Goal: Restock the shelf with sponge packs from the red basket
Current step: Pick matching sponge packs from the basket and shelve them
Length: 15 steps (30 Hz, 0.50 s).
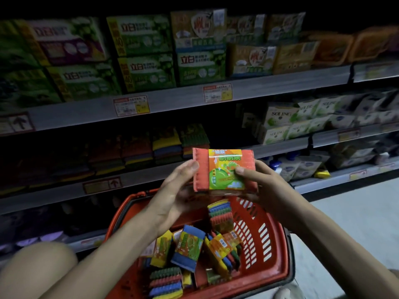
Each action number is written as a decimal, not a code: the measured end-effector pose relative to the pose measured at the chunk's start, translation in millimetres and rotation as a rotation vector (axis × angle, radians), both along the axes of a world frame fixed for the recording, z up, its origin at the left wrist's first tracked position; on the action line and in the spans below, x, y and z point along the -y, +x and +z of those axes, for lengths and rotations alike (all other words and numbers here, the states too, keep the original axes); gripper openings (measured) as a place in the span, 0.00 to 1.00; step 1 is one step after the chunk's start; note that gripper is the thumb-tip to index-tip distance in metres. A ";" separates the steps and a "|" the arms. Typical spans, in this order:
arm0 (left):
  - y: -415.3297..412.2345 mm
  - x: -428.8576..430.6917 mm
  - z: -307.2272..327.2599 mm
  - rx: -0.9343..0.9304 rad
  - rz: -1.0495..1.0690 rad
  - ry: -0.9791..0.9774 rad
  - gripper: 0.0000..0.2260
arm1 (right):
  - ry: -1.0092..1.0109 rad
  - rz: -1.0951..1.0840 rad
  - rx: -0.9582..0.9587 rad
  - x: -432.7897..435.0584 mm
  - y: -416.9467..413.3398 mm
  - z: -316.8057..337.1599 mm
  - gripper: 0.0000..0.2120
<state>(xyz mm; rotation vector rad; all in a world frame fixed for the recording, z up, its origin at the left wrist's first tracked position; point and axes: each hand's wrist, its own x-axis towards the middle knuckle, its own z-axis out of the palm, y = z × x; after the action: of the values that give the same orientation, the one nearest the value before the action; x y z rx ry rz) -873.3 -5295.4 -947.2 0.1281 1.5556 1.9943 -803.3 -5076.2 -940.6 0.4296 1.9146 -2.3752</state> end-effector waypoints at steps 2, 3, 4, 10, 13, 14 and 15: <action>-2.4 -0.5 -4.2 -0.046 0.035 -0.057 0.27 | 0.021 -0.012 -0.009 -7.4 -2.6 4.9 0.28; -2.8 -2.2 -6.4 -0.068 0.045 -0.071 0.26 | 0.048 -0.027 -0.010 -11.4 -4.5 7.1 0.31; -2.6 -4.7 -7.8 -0.094 0.049 -0.084 0.26 | 0.086 -0.047 -0.011 -14.8 -6.3 10.7 0.34; -0.2 -23.7 -14.6 -0.130 -0.021 -0.088 0.26 | 0.275 -0.030 -0.024 -38.4 -20.8 28.5 0.32; 4.1 -40.0 -18.8 -0.054 0.029 -0.037 0.25 | 0.168 -0.141 -0.079 -43.1 -28.6 26.4 0.33; 4.2 -46.0 -20.0 -0.023 0.077 -0.011 0.25 | 0.084 -0.198 -0.088 -43.8 -29.7 22.1 0.35; 3.7 -52.4 -20.6 0.004 0.123 0.015 0.24 | 0.026 -0.255 -0.085 -44.8 -30.2 16.0 0.37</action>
<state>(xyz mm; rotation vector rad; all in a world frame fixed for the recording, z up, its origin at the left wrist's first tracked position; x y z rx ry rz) -869.6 -5243.0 -967.7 0.0357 1.5807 2.0993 -833.5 -5031.4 -924.6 0.6182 2.0398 -2.5638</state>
